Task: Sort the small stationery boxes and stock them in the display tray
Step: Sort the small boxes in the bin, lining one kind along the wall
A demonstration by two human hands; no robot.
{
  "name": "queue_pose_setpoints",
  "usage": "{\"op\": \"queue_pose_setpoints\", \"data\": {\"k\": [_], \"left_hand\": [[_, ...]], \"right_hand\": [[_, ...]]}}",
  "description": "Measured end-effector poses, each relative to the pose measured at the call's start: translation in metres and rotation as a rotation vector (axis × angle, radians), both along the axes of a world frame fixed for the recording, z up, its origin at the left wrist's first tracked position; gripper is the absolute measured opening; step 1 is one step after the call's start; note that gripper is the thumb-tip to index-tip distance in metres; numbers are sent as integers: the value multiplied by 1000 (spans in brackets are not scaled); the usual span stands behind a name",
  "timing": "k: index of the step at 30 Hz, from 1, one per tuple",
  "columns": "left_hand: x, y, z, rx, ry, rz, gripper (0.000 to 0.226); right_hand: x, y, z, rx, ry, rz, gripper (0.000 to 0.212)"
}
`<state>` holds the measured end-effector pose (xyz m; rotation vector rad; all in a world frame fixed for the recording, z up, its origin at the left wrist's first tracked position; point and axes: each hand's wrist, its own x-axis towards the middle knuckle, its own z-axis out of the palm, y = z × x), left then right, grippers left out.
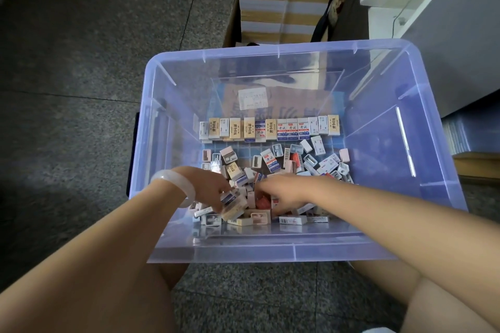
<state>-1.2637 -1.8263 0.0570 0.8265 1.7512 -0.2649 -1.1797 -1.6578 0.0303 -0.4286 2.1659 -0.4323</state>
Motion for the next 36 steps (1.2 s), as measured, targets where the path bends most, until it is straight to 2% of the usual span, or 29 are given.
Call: {"op": "queue_pose_setpoints", "data": {"k": [4, 7, 10, 15, 20, 23, 30, 36], "left_hand": [[8, -3, -5, 33, 38, 27, 63], [11, -6, -10, 125, 96, 25, 52], [11, -5, -7, 176, 139, 26, 34], [12, -5, -3, 165, 152, 15, 30], [9, -4, 2, 173, 180, 38, 20], [11, -3, 3, 181, 199, 34, 25], [16, -1, -4, 172, 139, 43, 27], [19, 0, -12, 129, -5, 134, 40]], "right_hand": [[-3, 1, 3, -62, -182, -90, 63], [-4, -1, 6, -109, -284, -126, 69], [-3, -4, 5, -111, -236, -118, 69], [-3, -2, 1, -114, -230, -95, 78], [-7, 3, 1, -89, -280, -18, 69], [-3, -3, -2, -103, -206, -57, 55], [5, -8, -6, -183, -134, -174, 43], [7, -8, -6, -159, -116, -163, 45]]}}
